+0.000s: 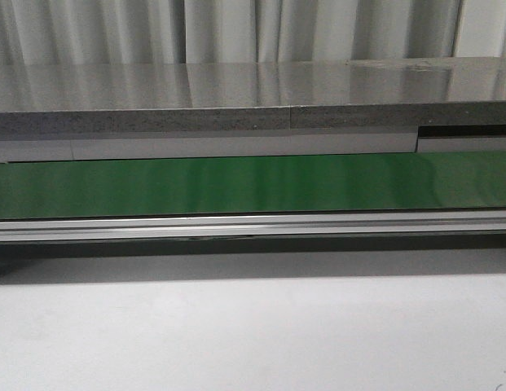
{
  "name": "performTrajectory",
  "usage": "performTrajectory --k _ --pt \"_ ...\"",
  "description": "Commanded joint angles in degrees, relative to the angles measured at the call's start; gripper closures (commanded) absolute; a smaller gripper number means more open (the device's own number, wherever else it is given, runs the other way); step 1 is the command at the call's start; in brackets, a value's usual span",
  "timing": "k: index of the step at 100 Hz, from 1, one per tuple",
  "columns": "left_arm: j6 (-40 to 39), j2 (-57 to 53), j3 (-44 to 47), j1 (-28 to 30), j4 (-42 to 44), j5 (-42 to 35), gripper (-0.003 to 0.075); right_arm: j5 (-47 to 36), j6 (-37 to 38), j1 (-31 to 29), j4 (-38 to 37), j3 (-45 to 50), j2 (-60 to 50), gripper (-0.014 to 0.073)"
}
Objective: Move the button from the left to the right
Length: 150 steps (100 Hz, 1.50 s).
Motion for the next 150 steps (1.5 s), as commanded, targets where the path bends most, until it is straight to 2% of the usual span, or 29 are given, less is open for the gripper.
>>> performTrajectory --k 1,79,87,118,140,150 --pt "-0.25 0.44 -1.77 -0.39 -0.78 -4.82 0.0741 -3.83 0.00 -0.04 0.17 -1.39 0.19 0.0656" --pt "-0.25 0.44 -1.77 -0.39 -0.78 -4.82 0.0741 -3.92 0.00 -0.04 -0.30 -0.45 0.19 0.0662" --pt "-0.25 0.44 -1.77 -0.39 -0.78 -4.82 0.0741 -4.58 1.85 0.42 -0.71 0.60 -0.08 0.0662" --pt "-0.25 0.44 -1.77 -0.39 -0.78 -4.82 0.0741 -6.67 4.09 7.31 -3.56 8.94 -10.93 0.0662" --pt "-0.25 0.44 -1.77 -0.39 -0.78 -4.82 0.0741 -7.60 4.09 7.76 -2.94 15.97 -19.75 0.0662" --pt "-0.25 0.44 -1.77 -0.39 -0.78 -4.82 0.0741 -8.19 4.09 7.76 -2.36 17.70 -19.34 0.0662"
